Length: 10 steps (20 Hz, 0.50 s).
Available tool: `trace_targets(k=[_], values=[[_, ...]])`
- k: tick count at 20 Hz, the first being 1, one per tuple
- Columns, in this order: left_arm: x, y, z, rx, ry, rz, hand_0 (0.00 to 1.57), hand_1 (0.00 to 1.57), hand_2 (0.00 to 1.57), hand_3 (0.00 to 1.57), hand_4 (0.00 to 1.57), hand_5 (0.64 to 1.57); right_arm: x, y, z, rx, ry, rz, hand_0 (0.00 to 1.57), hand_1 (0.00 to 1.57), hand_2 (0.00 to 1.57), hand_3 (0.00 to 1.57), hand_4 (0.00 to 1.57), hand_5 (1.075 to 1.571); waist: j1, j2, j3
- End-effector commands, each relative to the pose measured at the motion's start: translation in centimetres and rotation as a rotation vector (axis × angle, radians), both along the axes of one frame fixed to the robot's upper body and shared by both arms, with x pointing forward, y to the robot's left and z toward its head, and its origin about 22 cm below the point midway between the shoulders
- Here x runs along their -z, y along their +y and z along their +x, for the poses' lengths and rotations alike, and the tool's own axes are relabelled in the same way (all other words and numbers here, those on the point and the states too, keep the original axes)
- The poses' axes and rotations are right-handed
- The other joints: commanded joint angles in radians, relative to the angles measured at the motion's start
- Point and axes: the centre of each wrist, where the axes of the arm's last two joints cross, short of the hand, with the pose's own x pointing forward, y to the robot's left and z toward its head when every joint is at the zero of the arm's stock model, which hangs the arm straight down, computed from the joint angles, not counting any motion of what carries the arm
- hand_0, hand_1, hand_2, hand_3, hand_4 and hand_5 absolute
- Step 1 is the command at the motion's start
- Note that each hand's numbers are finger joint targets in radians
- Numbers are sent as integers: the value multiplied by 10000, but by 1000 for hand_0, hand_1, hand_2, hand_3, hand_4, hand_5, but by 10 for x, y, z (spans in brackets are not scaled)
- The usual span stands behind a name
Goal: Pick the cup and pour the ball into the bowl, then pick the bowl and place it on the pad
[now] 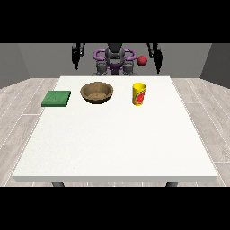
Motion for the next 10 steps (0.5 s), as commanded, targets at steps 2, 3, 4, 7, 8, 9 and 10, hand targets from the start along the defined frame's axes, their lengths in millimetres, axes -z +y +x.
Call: trace_targets(k=[2, 3, 4, 7, 8, 9, 10], values=[[-21, 4, 2, 117, -322, 178, 0, 0, 0, 0, 0, 1535, -19, -6, 1, 9, -186, -255, 0, 0, 0, 305, 1058, 1571, -2, -1783, 134], [-25, 5, 3, 142, -365, 195, 0, 0, 0, 0, 0, 1535, -22, -7, 1, 9, -178, -283, 0, 0, 0, 305, 1058, 1571, 0, -2065, 142], [-30, 3, 4, 230, -410, 187, 0, 0, 0, 0, 0, 1535, -25, -9, 1, 29, -107, -376, 0, 0, 0, 305, 1058, 1571, -79, -2338, 153], [-67, -18, 18, 913, -1749, -1557, 0, 0, 0, 0, 0, 1535, -70, 37, 14, -1118, -1830, 816, 0, 0, 0, 305, 1058, 1571, 197, -4192, 90], [-69, -29, 20, 1034, -1387, -2191, 0, 0, 0, 0, 0, 1535, -72, 45, 12, -1083, -1129, 1277, 0, 0, 0, 0, 981, 1570, 27, -4388, 129], [-75, -33, 22, 1076, -1002, -2789, 0, 0, 0, 0, 0, 1529, -70, 55, 10, -978, -321, 1356, 0, 0, 0, 0, 919, 1570, 127, -4508, 146], [-68, -32, 18, 869, -223, -3243, 0, 0, 0, 0, 0, 1537, -74, 62, 9, -883, 297, 1455, 0, 0, 0, 0, 846, 1570, 140, -4840, 137]])
